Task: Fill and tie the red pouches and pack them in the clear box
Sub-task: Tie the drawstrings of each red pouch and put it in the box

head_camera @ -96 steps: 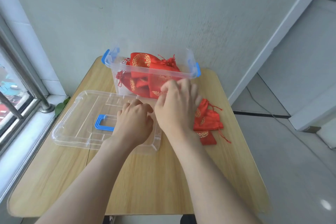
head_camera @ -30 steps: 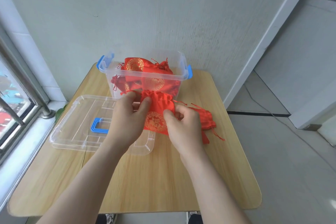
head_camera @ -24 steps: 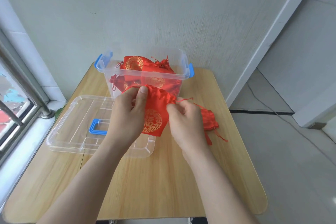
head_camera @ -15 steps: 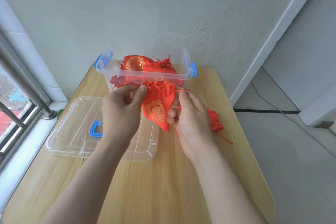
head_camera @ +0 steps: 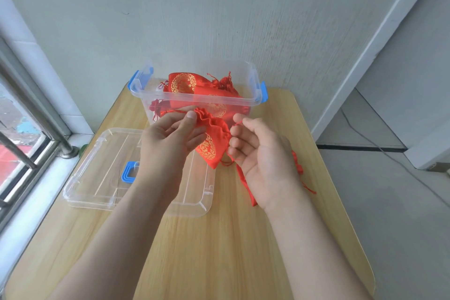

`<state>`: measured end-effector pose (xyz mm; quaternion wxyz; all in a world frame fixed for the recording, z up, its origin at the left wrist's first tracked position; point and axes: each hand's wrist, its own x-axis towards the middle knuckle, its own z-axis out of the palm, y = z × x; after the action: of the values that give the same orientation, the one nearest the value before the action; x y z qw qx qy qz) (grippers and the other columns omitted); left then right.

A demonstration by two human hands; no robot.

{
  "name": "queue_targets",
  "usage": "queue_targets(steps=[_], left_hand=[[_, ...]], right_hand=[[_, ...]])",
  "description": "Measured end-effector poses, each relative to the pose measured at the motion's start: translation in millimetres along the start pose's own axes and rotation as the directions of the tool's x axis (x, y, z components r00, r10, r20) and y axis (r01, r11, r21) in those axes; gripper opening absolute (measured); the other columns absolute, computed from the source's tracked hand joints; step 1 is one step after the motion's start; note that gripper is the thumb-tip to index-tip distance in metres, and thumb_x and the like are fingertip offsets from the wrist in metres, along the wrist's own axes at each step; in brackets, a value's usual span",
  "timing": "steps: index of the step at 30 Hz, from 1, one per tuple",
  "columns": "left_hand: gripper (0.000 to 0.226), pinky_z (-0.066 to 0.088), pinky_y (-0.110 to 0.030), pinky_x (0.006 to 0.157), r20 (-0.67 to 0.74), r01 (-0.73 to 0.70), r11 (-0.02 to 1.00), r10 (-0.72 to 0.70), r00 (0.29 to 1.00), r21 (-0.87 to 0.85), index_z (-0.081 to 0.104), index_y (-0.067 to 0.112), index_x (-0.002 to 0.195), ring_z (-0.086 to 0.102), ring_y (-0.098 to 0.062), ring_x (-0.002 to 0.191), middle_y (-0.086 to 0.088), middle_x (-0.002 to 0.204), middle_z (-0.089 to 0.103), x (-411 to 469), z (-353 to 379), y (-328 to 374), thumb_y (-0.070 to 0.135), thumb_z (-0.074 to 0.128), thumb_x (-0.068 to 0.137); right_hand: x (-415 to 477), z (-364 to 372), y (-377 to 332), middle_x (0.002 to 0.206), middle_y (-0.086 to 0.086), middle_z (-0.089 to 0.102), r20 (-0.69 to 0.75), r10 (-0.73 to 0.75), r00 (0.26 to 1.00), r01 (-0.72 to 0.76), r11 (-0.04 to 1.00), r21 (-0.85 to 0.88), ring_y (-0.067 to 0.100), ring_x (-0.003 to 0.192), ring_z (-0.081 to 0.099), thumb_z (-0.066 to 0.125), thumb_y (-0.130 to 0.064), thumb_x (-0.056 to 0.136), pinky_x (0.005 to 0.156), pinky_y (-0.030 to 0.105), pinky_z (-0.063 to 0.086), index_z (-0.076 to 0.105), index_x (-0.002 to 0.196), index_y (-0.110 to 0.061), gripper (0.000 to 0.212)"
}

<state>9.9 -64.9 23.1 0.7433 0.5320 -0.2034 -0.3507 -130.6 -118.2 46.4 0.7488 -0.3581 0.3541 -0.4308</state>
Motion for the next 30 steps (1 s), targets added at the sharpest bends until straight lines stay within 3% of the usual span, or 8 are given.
queue_targets(steps=[5, 10, 13, 15, 21, 23, 27, 30], left_hand=[[0.013, 0.065, -0.031, 0.078, -0.068, -0.038, 0.996, 0.044, 0.997, 0.085, 0.074, 0.011, 0.09, 0.078, -0.022, 0.085, -0.015, 0.091, 0.077, -3.1, 2.1, 1.8, 0.019, 0.072, 0.101], [0.013, 0.066, -0.033, 0.077, -0.102, -0.035, 0.993, 0.046, 0.994, 0.11, 0.074, 0.007, 0.096, 0.077, -0.022, 0.085, -0.017, 0.093, 0.076, -4.3, 1.2, 2.8, 0.019, 0.072, 0.101], [0.013, 0.066, -0.033, 0.078, -0.09, -0.031, 0.993, 0.041, 0.995, 0.11, 0.075, 0.007, 0.096, 0.077, -0.022, 0.086, -0.017, 0.095, 0.077, -4.5, 0.5, 3.4, 0.019, 0.072, 0.101], [0.014, 0.065, -0.032, 0.076, -0.07, -0.036, 0.992, 0.044, 0.997, 0.117, 0.074, 0.008, 0.094, 0.077, -0.022, 0.086, -0.015, 0.092, 0.076, -5.3, 1.3, 4.1, 0.02, 0.072, 0.101], [0.015, 0.066, -0.034, 0.078, -0.046, -0.043, 0.992, 0.049, 0.998, 0.121, 0.073, 0.006, 0.091, 0.078, -0.021, 0.084, -0.012, 0.086, 0.076, -6.3, 2.7, 3.9, 0.017, 0.071, 0.101], [0.015, 0.066, -0.034, 0.078, -0.063, -0.046, 0.991, 0.054, 0.997, 0.125, 0.074, 0.005, 0.093, 0.079, -0.024, 0.087, -0.019, 0.092, 0.077, -6.0, 2.4, 3.6, 0.017, 0.072, 0.101], [0.017, 0.066, -0.033, 0.079, -0.088, -0.055, 0.989, 0.068, 0.994, 0.141, 0.075, 0.0, 0.097, 0.08, -0.028, 0.093, -0.023, 0.1, 0.077, -4.5, -0.4, 3.0, 0.017, 0.073, 0.1], [0.02, 0.066, -0.034, 0.08, -0.097, -0.054, 0.987, 0.069, 0.993, 0.149, 0.074, -0.002, 0.096, 0.08, -0.028, 0.093, -0.023, 0.099, 0.078, -4.1, -2.5, 3.9, 0.017, 0.073, 0.1]], right_hand=[[2.1, -6.9, 8.3, 0.077, 0.006, 0.071, -0.162, -0.082, 0.983, 0.039, 0.967, -0.252, 0.019, 0.071, 0.064, 0.064, -0.007, 0.097, 0.064, 0.028, 0.057, 0.079, 0.092, -0.007, 0.015], [5.4, -10.2, 9.8, 0.094, 0.001, 0.072, -0.243, -0.051, 0.969, -0.025, 0.954, -0.298, 0.018, 0.09, 0.071, 0.056, -0.016, 0.104, 0.093, 0.043, 0.059, 0.072, 0.099, -0.016, 0.017], [7.8, -8.8, 12.1, 0.101, 0.009, 0.073, -0.231, 0.067, 0.971, -0.115, 0.973, -0.201, 0.024, 0.082, 0.076, 0.043, -0.016, 0.108, 0.078, 0.044, 0.062, 0.061, 0.109, -0.017, 0.018], [8.2, -5.8, 11.4, 0.087, 0.008, 0.073, -0.203, 0.115, 0.972, -0.15, 0.974, -0.167, 0.024, 0.067, 0.072, 0.042, -0.018, 0.108, 0.063, 0.035, 0.054, 0.058, 0.107, -0.017, 0.015], [8.9, -3.6, 13.7, 0.064, 0.001, 0.056, -0.12, 0.106, 0.987, -0.138, 0.944, -0.299, 0.015, 0.052, 0.048, 0.048, -0.036, 0.11, 0.05, 0.03, 0.037, 0.061, 0.097, -0.015, 0.028], [8.9, -4.7, 14.7, 0.064, 0.001, 0.054, -0.098, 0.017, 0.995, -0.063, 0.871, -0.488, 0.017, 0.053, 0.046, 0.045, -0.04, 0.11, 0.051, 0.031, 0.036, 0.061, 0.088, -0.011, 0.04], [5.1, -4.5, 15.7, 0.058, -0.003, 0.06, -0.01, -0.243, 0.97, 0.1, 0.433, -0.896, 0.023, 0.06, 0.056, 0.039, -0.045, 0.112, 0.062, 0.037, 0.041, 0.053, 0.062, -0.008, 0.063], [3.0, -2.7, 14.3, 0.052, -0.007, 0.054, 0.018, -0.313, 0.95, 0.144, 0.383, -0.912, 0.019, 0.057, 0.053, 0.041, -0.039, 0.112, 0.056, 0.035, 0.035, 0.049, 0.055, -0.015, 0.062]])
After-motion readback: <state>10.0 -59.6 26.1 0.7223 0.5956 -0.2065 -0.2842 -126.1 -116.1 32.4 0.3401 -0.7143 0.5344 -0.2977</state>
